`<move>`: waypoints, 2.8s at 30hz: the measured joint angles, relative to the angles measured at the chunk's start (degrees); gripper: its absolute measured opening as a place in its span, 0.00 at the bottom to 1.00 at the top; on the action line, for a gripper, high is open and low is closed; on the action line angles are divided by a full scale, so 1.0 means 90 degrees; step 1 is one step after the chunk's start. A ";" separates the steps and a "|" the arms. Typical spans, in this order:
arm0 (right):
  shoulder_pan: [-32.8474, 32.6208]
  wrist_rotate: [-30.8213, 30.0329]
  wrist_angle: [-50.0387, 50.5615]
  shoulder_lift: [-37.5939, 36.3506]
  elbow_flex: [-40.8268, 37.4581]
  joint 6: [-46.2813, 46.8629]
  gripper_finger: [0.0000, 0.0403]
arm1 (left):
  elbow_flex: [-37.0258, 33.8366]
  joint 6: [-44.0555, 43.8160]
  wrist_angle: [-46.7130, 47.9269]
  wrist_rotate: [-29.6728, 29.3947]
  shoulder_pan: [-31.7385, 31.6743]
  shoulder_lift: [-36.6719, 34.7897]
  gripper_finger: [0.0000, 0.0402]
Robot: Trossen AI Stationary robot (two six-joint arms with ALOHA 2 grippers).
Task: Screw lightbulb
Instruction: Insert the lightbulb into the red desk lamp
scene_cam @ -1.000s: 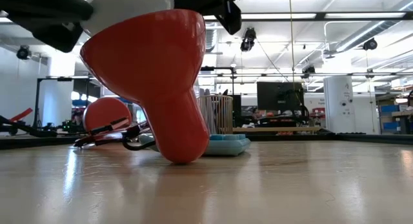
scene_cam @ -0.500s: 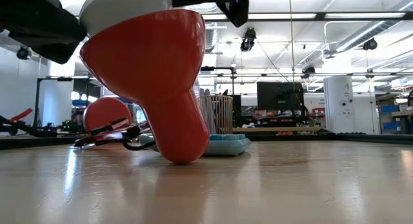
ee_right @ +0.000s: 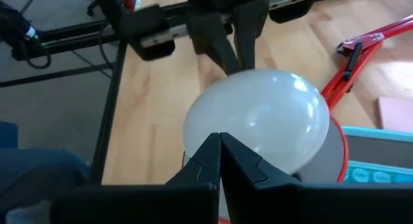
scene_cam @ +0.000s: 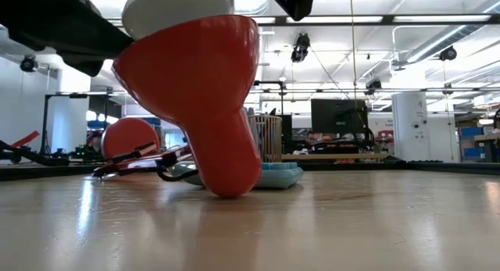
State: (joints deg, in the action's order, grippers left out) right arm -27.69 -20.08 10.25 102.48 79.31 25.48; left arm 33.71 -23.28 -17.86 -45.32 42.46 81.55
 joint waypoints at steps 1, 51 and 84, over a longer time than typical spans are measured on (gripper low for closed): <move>-0.0001 -0.0013 0.0002 -0.0009 0.0006 -0.0002 0.00 | 0.0000 0.0030 0.0057 0.0000 -0.0013 -0.0027 0.00; 0.0527 -0.0819 0.0030 0.0182 0.0015 0.0098 0.00 | -0.0180 -0.0348 -0.1229 0.1043 -0.0236 0.0412 0.00; 0.0397 -0.0960 0.0023 0.0194 0.0005 0.0209 0.00 | -0.0214 -0.1546 0.1449 0.0583 0.0705 -0.1441 0.00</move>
State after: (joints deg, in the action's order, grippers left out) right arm -24.12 -28.72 10.46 104.22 79.35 27.36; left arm 31.79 -37.19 -4.83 -40.07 48.80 68.59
